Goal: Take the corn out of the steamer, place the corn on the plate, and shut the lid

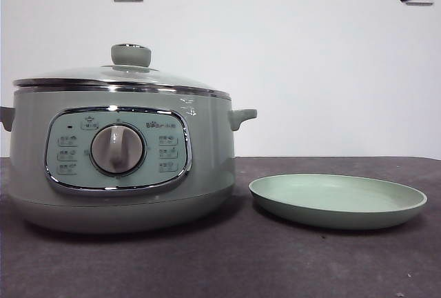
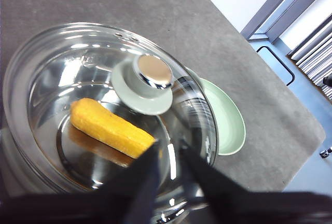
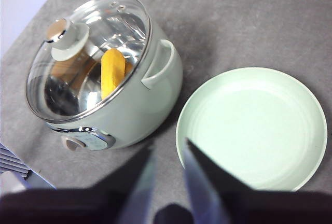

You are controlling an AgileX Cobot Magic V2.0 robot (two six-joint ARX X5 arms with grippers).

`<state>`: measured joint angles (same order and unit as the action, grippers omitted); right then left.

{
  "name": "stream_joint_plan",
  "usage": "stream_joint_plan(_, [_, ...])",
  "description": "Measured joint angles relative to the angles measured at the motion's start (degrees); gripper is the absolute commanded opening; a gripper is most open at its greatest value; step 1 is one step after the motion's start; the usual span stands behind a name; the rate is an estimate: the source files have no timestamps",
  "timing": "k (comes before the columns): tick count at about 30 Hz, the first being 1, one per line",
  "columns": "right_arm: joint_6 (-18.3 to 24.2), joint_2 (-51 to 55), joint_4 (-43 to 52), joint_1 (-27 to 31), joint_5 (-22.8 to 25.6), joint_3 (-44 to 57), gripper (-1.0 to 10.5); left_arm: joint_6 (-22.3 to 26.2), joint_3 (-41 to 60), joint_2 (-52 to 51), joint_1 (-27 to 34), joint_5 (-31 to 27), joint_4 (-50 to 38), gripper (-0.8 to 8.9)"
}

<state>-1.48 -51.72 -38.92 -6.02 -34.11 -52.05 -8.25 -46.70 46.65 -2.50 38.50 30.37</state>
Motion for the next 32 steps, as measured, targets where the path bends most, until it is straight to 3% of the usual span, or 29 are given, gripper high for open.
stream_joint_plan(3, [0.04,-0.17,-0.02,0.0,0.0,-0.02,4.7,0.15,-0.83,1.49,-0.94,-1.99,-0.76,4.42])
stream_joint_plan(11, [-0.09,-0.2,-0.02,0.0,0.0,-0.02,4.7,0.35,-6.69,7.98,-7.02,-11.78,-2.47,4.41])
stream_joint_plan(21, [-0.24,-0.2,-0.02,0.0,0.0,0.0,4.7,5.42,-16.5,19.98,-18.73,-27.45,-2.51,4.41])
stream_joint_plan(32, [-0.24,-0.22,-0.02,0.0,0.0,0.0,4.7,7.8,-17.42,28.72,-23.67,-32.85,-2.08,4.38])
